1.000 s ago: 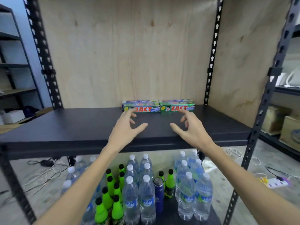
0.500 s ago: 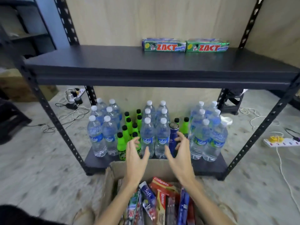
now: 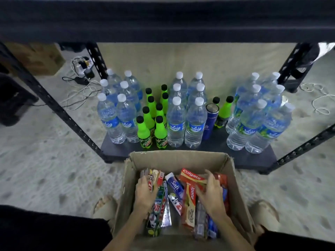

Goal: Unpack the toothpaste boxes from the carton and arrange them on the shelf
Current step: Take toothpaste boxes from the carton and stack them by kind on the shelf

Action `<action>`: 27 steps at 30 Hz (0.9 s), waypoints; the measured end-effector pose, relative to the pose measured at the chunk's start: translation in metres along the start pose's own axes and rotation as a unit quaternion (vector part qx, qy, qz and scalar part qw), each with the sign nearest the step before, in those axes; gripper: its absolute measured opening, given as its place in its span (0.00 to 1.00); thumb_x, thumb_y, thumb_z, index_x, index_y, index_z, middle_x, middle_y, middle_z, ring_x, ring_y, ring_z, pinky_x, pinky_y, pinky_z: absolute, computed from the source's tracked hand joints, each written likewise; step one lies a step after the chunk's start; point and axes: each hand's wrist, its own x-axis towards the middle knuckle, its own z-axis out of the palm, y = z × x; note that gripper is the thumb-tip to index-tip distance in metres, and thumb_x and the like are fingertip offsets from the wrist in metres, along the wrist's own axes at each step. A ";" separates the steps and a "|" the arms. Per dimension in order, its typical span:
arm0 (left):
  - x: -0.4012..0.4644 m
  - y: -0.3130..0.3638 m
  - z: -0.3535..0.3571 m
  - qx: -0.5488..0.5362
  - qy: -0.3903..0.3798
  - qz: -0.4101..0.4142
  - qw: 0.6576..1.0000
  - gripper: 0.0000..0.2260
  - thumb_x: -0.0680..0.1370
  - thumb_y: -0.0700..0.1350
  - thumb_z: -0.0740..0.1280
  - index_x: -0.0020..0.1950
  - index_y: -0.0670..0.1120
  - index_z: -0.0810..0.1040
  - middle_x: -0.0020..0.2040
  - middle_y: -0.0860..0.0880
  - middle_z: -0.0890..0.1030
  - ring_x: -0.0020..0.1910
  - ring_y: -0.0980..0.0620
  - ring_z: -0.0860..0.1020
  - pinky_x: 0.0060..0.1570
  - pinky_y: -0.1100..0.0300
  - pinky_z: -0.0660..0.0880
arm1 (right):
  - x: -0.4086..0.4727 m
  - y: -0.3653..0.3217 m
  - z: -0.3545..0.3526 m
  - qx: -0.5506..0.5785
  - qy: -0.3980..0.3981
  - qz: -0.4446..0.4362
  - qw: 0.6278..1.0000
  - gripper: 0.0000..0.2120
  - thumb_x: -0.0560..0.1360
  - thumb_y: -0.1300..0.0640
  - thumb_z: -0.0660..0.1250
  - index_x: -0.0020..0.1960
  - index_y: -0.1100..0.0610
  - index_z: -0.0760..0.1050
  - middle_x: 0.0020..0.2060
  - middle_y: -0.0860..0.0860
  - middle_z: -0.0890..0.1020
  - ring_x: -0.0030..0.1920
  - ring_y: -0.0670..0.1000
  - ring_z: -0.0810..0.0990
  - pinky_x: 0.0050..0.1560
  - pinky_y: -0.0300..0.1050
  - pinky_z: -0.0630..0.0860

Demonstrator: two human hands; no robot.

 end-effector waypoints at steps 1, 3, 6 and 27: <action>0.001 -0.001 0.002 0.008 -0.010 0.002 1.000 0.22 0.78 0.52 0.71 0.68 0.45 0.72 0.61 0.45 0.77 0.61 0.46 0.75 0.64 0.48 0.74 | 0.003 0.002 0.004 -0.027 -0.002 -0.006 1.000 0.35 0.74 0.47 0.73 0.76 0.49 0.60 0.67 0.48 0.75 0.69 0.50 0.69 0.70 0.51 0.67; 0.007 0.000 0.006 0.038 -0.016 0.015 0.999 0.24 0.78 0.50 0.71 0.71 0.46 0.70 0.64 0.46 0.76 0.64 0.45 0.74 0.67 0.49 0.72 | 0.012 0.005 0.010 -0.071 -0.007 -0.023 0.997 0.34 0.74 0.44 0.72 0.76 0.47 0.61 0.67 0.46 0.75 0.67 0.50 0.68 0.69 0.51 0.65; 0.021 0.004 0.007 0.096 -0.018 0.051 0.994 0.22 0.77 0.51 0.71 0.69 0.47 0.71 0.65 0.45 0.76 0.65 0.44 0.73 0.67 0.49 0.70 | 0.026 0.010 0.017 -0.121 -0.029 -0.027 0.992 0.34 0.74 0.41 0.70 0.75 0.45 0.61 0.68 0.45 0.75 0.67 0.50 0.67 0.65 0.51 0.62; 0.049 0.011 0.022 0.276 -0.088 0.200 0.936 0.16 0.79 0.64 0.59 0.61 0.57 0.68 0.62 0.51 0.80 0.72 0.46 0.64 0.70 0.45 0.54 | 0.070 0.011 0.058 -0.215 -0.111 -0.048 0.969 0.29 0.77 0.54 0.69 0.75 0.54 0.63 0.69 0.52 0.71 0.68 0.53 0.66 0.70 0.51 0.63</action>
